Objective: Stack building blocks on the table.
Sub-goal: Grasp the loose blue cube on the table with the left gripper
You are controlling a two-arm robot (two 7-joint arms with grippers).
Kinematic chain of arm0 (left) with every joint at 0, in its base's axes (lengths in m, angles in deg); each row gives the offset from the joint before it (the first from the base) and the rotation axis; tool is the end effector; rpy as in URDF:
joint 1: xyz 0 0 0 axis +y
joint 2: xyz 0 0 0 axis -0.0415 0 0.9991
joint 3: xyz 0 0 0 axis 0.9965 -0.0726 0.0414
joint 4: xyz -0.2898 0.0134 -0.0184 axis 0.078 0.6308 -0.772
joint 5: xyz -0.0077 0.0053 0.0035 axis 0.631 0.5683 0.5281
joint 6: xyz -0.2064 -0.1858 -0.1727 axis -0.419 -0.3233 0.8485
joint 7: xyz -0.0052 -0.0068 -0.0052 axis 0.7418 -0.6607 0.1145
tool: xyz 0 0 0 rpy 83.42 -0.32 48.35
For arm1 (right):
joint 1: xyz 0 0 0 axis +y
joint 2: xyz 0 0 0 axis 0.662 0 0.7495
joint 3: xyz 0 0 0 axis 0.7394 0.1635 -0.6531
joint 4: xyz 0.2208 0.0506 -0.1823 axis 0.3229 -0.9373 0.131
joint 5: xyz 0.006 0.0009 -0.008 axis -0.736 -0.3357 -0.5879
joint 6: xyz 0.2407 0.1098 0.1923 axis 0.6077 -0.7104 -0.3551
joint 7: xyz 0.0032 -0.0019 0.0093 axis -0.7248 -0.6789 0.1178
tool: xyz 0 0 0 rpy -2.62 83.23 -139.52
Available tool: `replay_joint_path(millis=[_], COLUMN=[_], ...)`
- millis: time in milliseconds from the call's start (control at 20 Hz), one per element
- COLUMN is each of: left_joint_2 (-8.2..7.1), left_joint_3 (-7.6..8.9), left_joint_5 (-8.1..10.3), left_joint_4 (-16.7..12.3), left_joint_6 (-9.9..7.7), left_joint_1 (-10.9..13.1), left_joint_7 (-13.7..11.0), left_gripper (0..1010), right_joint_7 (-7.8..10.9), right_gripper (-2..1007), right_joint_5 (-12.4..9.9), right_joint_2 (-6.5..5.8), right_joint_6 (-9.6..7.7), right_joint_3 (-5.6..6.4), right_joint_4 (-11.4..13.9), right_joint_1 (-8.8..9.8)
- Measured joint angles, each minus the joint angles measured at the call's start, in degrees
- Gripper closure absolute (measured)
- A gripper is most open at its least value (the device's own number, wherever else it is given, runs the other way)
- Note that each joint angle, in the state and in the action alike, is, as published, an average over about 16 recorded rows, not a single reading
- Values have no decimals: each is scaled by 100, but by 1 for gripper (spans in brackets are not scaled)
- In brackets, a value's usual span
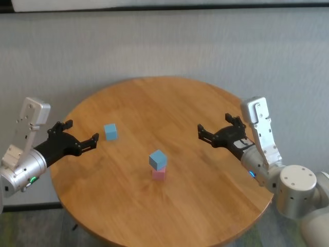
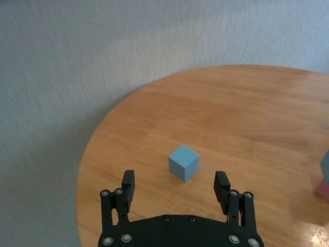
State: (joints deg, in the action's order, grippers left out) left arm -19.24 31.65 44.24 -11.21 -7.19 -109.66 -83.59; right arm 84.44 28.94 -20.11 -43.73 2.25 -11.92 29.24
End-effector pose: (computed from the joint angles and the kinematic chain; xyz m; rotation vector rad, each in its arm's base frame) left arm 0.4391 0.0859 -0.3097 0.2504 0.0013 1.0223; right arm 0.4319 0.0029 -0.3223 -0.2150 -0.0030 -1.1214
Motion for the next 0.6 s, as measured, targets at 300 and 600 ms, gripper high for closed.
replay_joint_path(millis=[300, 600], left_joint_2=[-45, -191], left_joint_3=[19, -31], left_joint_5=[-17, -150], left_joint_4=[-175, -536], left_joint_6=[1, -41], left_joint_1=[42, 61], left_joint_7=[-69, -242], left_gripper=[10, 10], right_joint_7=[-46, -43], right_gripper=[0, 0], right_joint_5=[47, 64], right_joint_2=[-62, -79], right_joint_6=[-3, -25], right_joint_3=[89, 89], right_joint_4=[-156, -139], right_joint_1=[-67, -53])
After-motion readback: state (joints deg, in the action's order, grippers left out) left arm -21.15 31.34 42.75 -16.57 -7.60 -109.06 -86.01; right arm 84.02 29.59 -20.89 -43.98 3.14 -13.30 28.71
